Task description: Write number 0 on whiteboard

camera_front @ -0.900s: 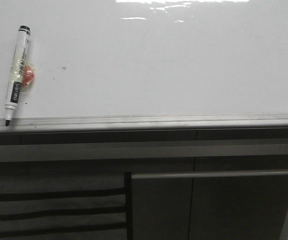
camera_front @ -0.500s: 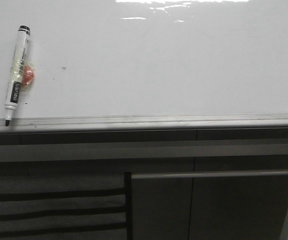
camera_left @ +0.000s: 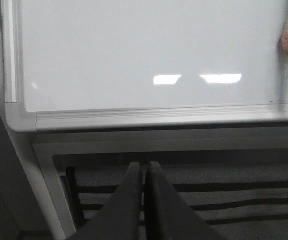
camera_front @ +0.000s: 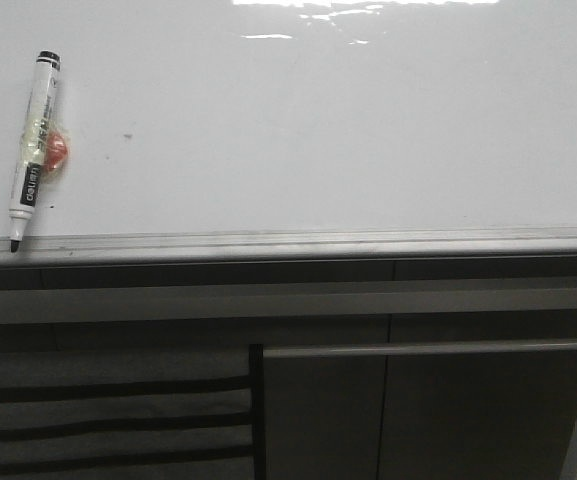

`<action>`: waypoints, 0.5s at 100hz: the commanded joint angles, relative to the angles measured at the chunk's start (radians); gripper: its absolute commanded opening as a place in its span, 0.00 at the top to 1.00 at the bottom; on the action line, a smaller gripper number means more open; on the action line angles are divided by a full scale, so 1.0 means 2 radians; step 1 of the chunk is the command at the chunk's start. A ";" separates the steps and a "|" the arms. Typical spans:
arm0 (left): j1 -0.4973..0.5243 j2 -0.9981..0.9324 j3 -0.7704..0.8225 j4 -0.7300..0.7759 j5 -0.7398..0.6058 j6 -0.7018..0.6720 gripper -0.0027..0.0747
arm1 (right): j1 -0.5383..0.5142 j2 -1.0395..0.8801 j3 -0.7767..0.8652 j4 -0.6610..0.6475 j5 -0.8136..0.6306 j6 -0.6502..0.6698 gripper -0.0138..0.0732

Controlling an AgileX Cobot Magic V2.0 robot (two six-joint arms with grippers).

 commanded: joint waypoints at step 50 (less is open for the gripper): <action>-0.002 -0.014 0.016 -0.004 -0.308 -0.001 0.99 | -0.002 -0.010 0.006 -0.003 -0.248 0.000 0.92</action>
